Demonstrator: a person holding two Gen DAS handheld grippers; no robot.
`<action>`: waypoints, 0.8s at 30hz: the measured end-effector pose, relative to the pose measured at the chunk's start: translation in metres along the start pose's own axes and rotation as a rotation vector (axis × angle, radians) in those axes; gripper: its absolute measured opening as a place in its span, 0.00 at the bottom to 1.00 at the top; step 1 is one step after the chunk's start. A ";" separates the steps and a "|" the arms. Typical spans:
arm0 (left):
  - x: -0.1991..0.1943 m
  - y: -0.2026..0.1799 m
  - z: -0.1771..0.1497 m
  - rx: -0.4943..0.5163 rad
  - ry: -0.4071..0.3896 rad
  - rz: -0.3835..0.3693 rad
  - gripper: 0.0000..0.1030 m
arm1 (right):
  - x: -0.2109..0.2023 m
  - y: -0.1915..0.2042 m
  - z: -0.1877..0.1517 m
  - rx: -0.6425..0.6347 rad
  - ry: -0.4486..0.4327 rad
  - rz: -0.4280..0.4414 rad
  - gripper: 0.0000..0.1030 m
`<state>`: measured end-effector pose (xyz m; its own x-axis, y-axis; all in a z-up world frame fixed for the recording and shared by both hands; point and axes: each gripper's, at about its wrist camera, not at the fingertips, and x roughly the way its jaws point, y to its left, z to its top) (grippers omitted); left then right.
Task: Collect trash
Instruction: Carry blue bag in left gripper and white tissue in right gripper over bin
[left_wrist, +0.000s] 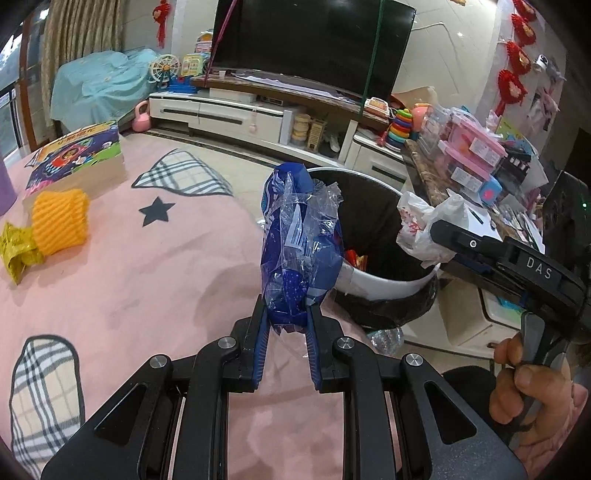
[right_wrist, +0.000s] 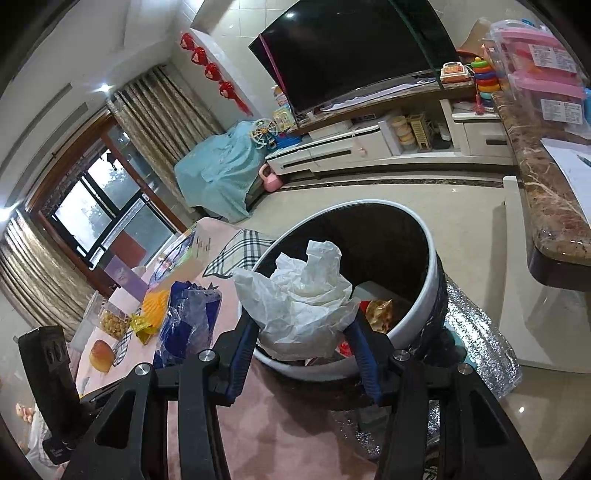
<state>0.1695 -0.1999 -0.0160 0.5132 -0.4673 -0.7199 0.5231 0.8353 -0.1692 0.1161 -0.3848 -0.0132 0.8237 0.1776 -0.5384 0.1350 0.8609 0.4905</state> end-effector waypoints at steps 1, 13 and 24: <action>0.001 -0.001 0.001 0.004 0.000 0.001 0.16 | 0.000 -0.001 0.002 0.000 0.000 -0.002 0.51; 0.016 -0.019 0.020 0.056 0.012 0.000 0.16 | 0.008 -0.012 0.015 -0.001 0.019 -0.017 0.51; 0.031 -0.036 0.038 0.105 0.024 0.013 0.17 | 0.017 -0.019 0.029 -0.003 0.041 -0.019 0.51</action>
<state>0.1921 -0.2559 -0.0070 0.5049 -0.4485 -0.7375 0.5854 0.8058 -0.0893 0.1437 -0.4116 -0.0119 0.7975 0.1806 -0.5756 0.1489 0.8657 0.4779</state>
